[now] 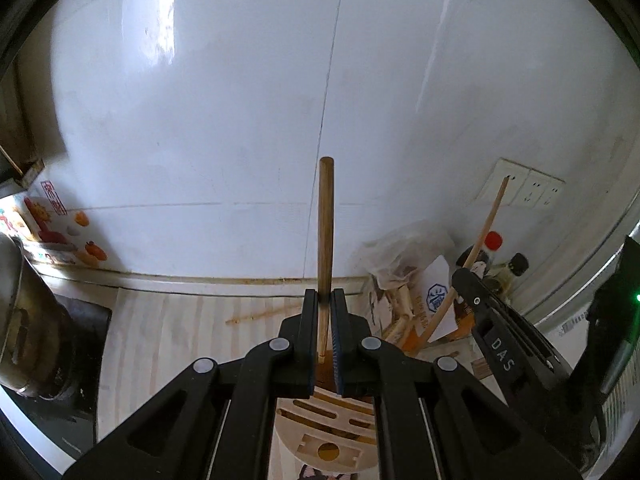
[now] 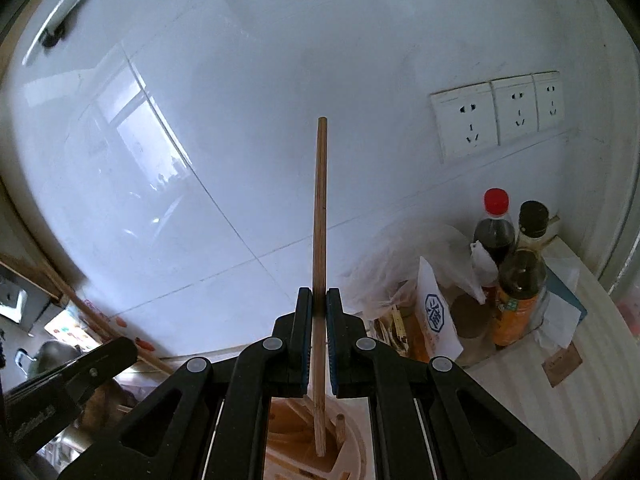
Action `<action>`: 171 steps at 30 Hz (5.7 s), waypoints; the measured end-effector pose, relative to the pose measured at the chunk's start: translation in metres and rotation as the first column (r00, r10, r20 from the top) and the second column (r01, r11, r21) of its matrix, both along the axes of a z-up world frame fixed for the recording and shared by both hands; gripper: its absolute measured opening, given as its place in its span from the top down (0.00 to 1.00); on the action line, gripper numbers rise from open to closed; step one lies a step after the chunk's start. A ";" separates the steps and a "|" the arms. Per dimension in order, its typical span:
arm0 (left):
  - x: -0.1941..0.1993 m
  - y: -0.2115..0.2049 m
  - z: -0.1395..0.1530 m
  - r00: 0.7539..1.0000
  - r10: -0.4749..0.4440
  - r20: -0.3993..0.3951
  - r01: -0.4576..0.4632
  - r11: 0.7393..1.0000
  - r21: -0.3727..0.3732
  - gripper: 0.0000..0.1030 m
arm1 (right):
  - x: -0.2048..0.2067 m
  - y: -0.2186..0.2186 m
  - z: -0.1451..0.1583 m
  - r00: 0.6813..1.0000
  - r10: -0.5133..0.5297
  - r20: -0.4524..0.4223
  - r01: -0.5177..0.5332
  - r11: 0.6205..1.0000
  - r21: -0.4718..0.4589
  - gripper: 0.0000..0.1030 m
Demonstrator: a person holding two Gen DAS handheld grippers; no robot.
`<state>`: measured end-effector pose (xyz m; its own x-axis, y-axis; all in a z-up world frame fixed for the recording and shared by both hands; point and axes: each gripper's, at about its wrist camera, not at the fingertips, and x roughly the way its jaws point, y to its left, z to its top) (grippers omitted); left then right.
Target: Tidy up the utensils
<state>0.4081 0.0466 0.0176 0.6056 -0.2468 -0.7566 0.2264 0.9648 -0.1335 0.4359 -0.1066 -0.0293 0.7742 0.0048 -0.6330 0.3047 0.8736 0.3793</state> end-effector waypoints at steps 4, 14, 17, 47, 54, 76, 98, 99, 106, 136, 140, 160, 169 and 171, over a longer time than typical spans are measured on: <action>0.005 0.003 -0.011 1.000 0.010 -0.023 -0.010 1.000 -0.001 0.96 | 0.003 0.001 -0.008 1.000 0.004 0.004 -0.004 1.000 0.003 0.93; 0.012 0.005 -0.024 0.998 0.013 -0.063 -0.014 1.000 -0.016 0.96 | 0.004 0.004 -0.022 1.000 0.029 0.007 -0.029 1.000 0.005 0.93; 0.013 0.006 -0.027 0.997 0.013 -0.075 -0.014 1.000 -0.018 0.96 | 0.003 0.008 -0.026 0.999 0.045 0.009 -0.045 0.999 -0.002 0.93; -0.118 0.048 -0.019 0.962 0.250 0.114 -0.268 0.946 0.183 0.00 | -0.117 0.024 0.014 0.974 0.167 -0.156 -0.205 0.938 -0.278 0.00; -0.161 0.052 -0.008 0.961 0.245 0.125 -0.262 0.953 0.150 0.00 | -0.149 0.034 0.027 0.977 0.153 -0.147 -0.192 0.933 -0.305 0.00; -0.340 0.078 0.074 0.964 0.134 0.229 -0.162 0.981 0.110 0.00 | -0.346 0.097 0.148 1.000 0.011 -0.024 -0.019 0.930 -0.367 0.00; -0.362 0.056 0.079 0.949 0.202 0.244 -0.234 0.966 0.110 0.00 | -0.361 0.078 0.160 0.997 0.067 -0.028 -0.073 0.921 -0.382 0.00; -0.363 0.055 0.079 0.948 0.206 0.242 -0.238 0.965 0.112 0.00 | -0.362 0.077 0.160 0.997 0.066 -0.028 -0.072 0.922 -0.382 0.00; -0.369 0.055 0.079 0.945 0.212 0.249 -0.249 0.961 0.123 0.00 | -0.365 0.077 0.160 0.997 0.072 -0.029 -0.077 0.918 -0.388 0.00; -0.378 0.056 0.082 0.944 0.209 0.257 -0.249 0.959 0.137 0.00 | -0.374 0.081 0.168 0.997 0.070 -0.009 -0.068 0.920 -0.385 0.00; -0.377 0.055 0.082 0.943 0.210 0.259 -0.252 0.957 0.141 0.00 | -0.374 0.080 0.168 0.997 0.073 -0.009 -0.071 0.923 -0.379 0.00; -0.377 0.050 0.085 0.939 0.217 0.267 -0.261 0.955 0.144 0.00 | -0.368 0.075 0.168 0.997 0.075 -0.012 -0.074 0.924 -0.375 0.00; -0.378 0.049 0.085 0.940 0.214 0.266 -0.258 0.956 0.141 0.00 | -0.366 0.071 0.168 0.997 0.080 -0.018 -0.081 0.920 -0.382 0.00; -0.378 0.048 0.086 0.940 0.207 0.270 -0.250 0.959 0.134 0.00 | -0.366 0.071 0.168 0.996 0.081 -0.019 -0.083 0.922 -0.378 0.00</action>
<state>0.0305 0.0945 0.1038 0.8059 0.0352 -0.5910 0.0026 0.9980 0.0630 0.0698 -0.0360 0.1384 0.7795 -0.1720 -0.6023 0.2265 0.9739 0.0149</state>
